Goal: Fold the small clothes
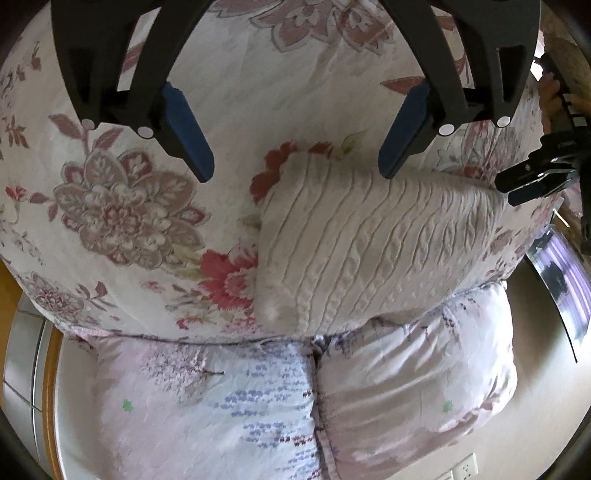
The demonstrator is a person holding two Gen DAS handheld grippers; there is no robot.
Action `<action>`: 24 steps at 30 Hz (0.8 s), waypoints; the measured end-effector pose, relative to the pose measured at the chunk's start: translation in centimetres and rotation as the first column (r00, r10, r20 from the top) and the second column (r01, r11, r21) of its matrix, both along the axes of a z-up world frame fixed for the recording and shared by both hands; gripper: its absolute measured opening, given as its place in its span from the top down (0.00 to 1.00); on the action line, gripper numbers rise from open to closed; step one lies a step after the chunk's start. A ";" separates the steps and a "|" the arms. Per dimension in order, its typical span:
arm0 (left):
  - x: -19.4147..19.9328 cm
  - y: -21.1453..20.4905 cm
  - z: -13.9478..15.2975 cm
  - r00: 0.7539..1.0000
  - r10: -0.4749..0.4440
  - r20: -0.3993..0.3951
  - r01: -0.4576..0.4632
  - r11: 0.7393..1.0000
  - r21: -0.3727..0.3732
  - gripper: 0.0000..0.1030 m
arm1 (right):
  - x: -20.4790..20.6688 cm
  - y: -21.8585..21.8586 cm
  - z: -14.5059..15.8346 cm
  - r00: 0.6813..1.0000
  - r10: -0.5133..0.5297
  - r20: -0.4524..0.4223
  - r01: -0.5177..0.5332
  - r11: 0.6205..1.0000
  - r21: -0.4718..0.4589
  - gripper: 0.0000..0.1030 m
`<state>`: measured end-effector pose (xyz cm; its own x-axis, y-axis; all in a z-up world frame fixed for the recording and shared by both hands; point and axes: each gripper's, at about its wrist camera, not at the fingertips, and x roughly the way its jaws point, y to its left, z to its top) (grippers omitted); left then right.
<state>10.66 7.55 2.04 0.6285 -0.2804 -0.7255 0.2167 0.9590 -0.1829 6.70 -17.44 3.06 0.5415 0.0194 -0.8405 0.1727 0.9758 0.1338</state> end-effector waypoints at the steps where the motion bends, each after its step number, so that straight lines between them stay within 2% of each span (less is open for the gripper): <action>1: 0.0 -0.3 -0.2 1.000 0.000 -0.008 0.000 1.000 0.012 0.05 | 0.0 0.2 -0.3 1.000 0.001 -0.013 -0.001 1.000 0.003 0.10; 8: 0.3 -1.6 -1.3 0.998 0.017 -0.067 -0.012 0.998 0.067 0.05 | 0.5 1.7 -1.5 0.996 0.002 -0.086 -0.002 1.000 -0.002 0.10; 14: 0.3 -2.3 -1.5 0.997 0.030 -0.075 -0.022 0.994 0.105 0.02 | 0.7 2.6 -1.9 0.994 -0.011 -0.110 0.007 0.999 -0.045 0.08; 22: 0.2 -3.7 -1.9 0.996 0.054 -0.071 -0.038 0.977 0.208 0.02 | 0.8 3.2 -2.0 0.992 -0.023 -0.121 0.011 0.995 -0.101 0.06; 24: 0.3 -3.6 -1.9 0.996 0.059 -0.073 -0.043 0.978 0.204 0.02 | 0.7 3.5 -2.1 0.992 -0.024 -0.124 0.009 0.993 -0.118 0.03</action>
